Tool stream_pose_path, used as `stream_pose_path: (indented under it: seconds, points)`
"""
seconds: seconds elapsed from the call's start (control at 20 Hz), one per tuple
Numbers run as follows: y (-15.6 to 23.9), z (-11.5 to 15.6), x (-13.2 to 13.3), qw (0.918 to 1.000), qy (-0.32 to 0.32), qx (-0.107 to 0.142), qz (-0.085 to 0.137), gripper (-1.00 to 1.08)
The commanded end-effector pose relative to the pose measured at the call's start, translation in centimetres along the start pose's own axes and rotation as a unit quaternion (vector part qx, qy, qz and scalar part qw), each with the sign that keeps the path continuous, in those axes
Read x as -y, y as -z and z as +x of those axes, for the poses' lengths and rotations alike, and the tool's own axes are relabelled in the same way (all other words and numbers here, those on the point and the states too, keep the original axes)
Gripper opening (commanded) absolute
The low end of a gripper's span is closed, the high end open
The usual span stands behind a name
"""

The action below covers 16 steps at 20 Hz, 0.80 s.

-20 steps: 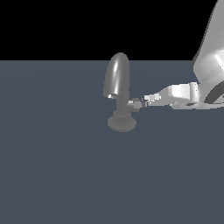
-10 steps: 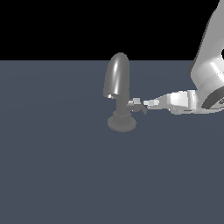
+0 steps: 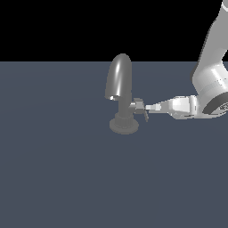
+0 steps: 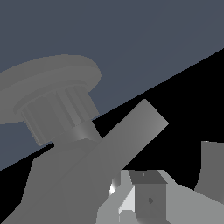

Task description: Turn on the faucet by rotating a designated handle.

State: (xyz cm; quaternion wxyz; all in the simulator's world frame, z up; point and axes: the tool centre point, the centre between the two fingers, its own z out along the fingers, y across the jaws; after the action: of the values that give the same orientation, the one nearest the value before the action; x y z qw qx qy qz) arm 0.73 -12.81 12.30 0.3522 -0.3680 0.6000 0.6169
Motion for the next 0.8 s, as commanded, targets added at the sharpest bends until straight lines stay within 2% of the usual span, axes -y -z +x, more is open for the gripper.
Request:
stream_pose_path:
  seconds: [0.0, 0.75]
  points:
    - [0.0, 2.0, 1.6, 0.9999, -0.01, 0.0, 0.011, -1.0]
    - [0.0, 6.1, 5.0, 0.9994, -0.032, 0.003, 0.014, -1.0]
